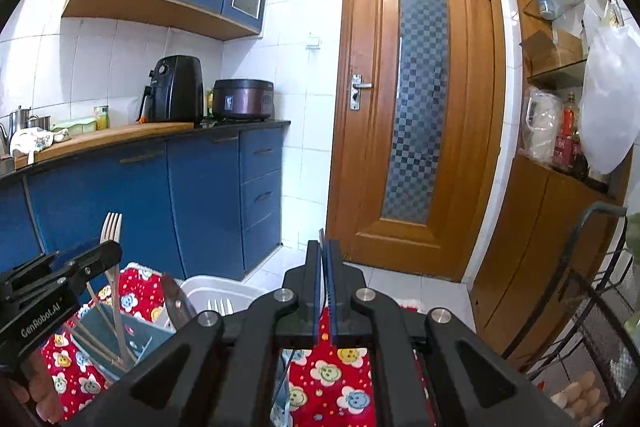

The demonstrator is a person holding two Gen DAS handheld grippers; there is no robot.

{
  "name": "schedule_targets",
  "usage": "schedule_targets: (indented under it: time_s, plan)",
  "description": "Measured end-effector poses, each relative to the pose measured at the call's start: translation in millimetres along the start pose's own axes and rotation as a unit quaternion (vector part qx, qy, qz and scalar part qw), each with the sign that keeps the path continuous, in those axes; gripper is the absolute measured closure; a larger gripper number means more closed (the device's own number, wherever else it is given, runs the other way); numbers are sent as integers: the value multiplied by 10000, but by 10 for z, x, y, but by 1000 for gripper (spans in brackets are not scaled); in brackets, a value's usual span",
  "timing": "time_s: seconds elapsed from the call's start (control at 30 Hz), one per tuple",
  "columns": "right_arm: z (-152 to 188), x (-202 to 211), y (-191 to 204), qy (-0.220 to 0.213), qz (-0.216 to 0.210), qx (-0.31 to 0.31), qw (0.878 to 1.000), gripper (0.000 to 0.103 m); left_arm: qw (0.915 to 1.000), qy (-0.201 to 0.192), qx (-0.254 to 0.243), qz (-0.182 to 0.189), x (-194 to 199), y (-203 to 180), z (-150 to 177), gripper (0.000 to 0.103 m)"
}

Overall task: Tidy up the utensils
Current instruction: 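Lower both forks into the holder and open both tools, then withdraw both open tools from the holder toward the remaining utensils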

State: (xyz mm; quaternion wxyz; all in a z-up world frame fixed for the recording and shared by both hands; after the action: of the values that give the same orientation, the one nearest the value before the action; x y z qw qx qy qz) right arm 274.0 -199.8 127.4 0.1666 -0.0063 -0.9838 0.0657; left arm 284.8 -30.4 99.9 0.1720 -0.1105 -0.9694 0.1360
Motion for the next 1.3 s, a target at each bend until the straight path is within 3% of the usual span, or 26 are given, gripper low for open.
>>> schedule_targets:
  time_s: [0.3,0.47,0.73,1.3]
  plan:
    - [276,-45,71,388,-448,-400,9974,96,9996,241,-129,12,-1,-26,160,77]
    - [267,23,77,300,-745,-690,9944,73,9995,265,-170,0,59,-60,168,65]
    - [185,264,108,126,-1087,-912,9898,64,9996,287,6,29,236,-49,87,64]
    - [505,755,125,471,-1233,-1286,9829,61,9982,556,-227,-15,837,-117,234,63]
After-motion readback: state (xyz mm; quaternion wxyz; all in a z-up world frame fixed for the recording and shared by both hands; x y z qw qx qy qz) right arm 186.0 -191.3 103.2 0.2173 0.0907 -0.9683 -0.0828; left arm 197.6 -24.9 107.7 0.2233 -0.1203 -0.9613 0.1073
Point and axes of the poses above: each gripper's, at about its wrist camera, not at the fingertips, and x roughly against the way its jaws point, y to its left, z to its underside, the point moved 9 cm from there along -x, roughly the way its jaws point, and after that the axes turned 5 degrees about x, right-handed, at the moved point
